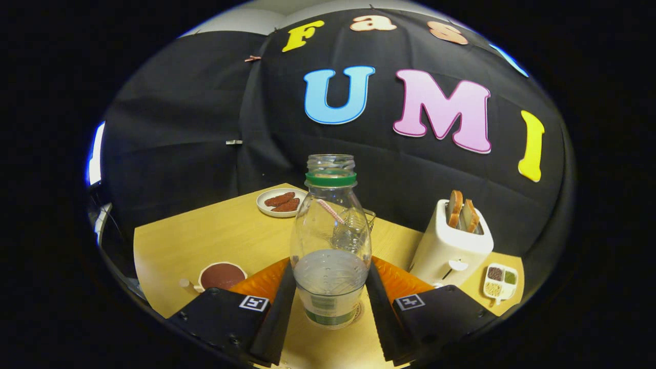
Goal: Take the bottle from table, then pour the juice into the cup, finally place the bottle on the coaster
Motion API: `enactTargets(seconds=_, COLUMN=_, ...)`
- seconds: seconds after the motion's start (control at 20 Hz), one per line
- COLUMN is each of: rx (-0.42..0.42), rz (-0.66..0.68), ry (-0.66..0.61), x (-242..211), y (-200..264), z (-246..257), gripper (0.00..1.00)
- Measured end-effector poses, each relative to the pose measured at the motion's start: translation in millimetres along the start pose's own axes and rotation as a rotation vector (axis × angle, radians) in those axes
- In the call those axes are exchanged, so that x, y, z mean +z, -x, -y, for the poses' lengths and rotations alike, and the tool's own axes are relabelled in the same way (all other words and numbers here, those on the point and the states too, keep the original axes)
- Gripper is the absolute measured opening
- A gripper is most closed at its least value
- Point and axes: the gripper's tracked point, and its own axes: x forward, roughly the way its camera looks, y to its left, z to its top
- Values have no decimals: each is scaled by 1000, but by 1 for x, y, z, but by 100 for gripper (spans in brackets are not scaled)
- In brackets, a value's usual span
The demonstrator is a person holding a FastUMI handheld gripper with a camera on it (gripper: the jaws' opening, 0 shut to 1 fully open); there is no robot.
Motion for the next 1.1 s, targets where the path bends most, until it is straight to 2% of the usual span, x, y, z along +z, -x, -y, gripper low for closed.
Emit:
enactTargets(seconds=0.75, rx=-75, rz=24, ry=-115, x=-34, y=-47, z=22, gripper=77)
enactTargets(seconds=1.1, rx=-81, rz=29, ry=-70, x=-41, y=-44, z=19, gripper=78)
